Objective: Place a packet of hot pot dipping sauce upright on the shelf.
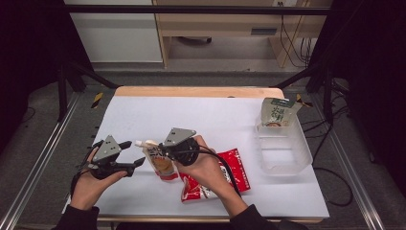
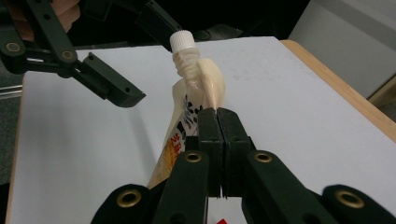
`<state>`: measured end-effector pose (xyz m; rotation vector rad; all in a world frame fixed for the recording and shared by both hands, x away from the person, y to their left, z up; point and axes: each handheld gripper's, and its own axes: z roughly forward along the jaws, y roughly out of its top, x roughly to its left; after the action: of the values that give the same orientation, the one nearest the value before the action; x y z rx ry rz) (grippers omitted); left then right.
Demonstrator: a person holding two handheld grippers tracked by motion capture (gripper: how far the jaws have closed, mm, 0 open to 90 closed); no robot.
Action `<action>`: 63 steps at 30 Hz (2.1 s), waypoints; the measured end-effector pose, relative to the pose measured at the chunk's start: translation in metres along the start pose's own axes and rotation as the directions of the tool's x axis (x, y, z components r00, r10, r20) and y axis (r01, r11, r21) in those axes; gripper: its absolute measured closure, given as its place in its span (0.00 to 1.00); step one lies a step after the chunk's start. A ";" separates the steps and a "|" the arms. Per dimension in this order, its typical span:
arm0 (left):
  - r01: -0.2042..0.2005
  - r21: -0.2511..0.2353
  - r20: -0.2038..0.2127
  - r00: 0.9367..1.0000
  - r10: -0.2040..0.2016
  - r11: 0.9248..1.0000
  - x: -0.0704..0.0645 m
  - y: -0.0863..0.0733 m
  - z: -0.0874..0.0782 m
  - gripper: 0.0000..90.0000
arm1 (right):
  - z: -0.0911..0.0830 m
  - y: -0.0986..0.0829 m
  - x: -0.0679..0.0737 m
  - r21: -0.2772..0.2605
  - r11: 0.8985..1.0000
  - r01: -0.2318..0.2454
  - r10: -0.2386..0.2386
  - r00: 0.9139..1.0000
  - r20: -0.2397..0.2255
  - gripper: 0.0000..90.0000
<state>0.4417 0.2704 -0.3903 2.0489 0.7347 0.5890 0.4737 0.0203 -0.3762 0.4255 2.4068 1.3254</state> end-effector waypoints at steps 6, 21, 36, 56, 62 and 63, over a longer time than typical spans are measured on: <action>-0.010 -0.014 0.013 1.000 0.011 1.000 -0.001 0.002 -0.002 0.35 | -0.001 0.002 0.006 -0.008 1.000 0.024 -0.024 0.999 -0.034 1.00; -0.019 -0.027 0.064 0.998 0.021 0.999 -0.001 0.001 -0.003 0.56 | -0.003 0.005 0.014 -0.010 0.998 0.057 -0.058 0.994 -0.088 1.00; -0.032 -0.042 0.154 0.987 0.038 0.999 -0.009 0.011 -0.006 0.80 | -0.011 -0.002 0.004 0.041 0.999 0.024 -0.021 0.998 -0.061 0.99; -0.228 0.061 0.262 0.943 0.205 0.972 -0.021 0.090 0.010 0.82 | -0.050 -0.015 -0.017 0.024 0.999 -0.030 0.030 1.000 0.001 0.93; -0.270 0.074 0.257 0.935 0.243 0.960 -0.022 0.101 0.006 0.82 | -0.061 -0.006 -0.024 0.065 0.998 0.010 -0.012 1.000 0.026 0.72; -0.271 0.074 0.260 0.934 0.244 0.960 -0.022 0.102 0.005 0.82 | -0.062 -0.005 -0.025 0.073 0.997 0.022 -0.024 0.999 0.028 0.69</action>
<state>0.4578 0.2062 -0.3099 2.2887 0.3588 0.4323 0.4674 -0.0388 -0.3452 0.4324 2.4343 1.2174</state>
